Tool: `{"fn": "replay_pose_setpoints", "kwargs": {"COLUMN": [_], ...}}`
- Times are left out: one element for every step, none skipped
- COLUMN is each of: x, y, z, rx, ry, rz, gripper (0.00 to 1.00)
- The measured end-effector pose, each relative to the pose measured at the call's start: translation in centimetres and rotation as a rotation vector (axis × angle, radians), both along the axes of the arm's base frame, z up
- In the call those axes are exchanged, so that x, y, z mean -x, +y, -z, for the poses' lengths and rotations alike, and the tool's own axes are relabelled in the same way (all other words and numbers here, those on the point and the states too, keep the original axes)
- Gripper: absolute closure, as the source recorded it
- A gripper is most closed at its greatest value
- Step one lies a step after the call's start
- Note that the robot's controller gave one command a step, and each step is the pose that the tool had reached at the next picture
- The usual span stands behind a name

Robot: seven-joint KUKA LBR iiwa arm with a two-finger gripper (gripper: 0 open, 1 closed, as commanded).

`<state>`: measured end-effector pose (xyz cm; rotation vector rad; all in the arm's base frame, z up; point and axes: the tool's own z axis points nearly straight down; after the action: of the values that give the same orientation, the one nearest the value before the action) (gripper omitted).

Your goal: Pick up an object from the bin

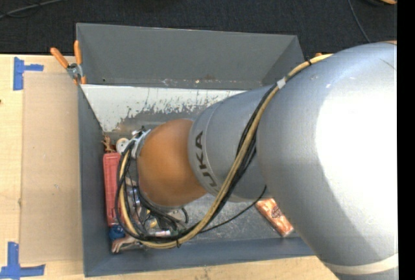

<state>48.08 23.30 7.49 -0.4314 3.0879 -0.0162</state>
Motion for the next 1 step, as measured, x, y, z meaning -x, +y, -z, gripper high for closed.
{"fn": "replay_pose_setpoints", "kwargs": {"x": [0.01], "y": [0.0], "z": [-0.01], "rx": [0.0], "ry": [0.0], "rz": [0.001], "gripper": [1.0]}}
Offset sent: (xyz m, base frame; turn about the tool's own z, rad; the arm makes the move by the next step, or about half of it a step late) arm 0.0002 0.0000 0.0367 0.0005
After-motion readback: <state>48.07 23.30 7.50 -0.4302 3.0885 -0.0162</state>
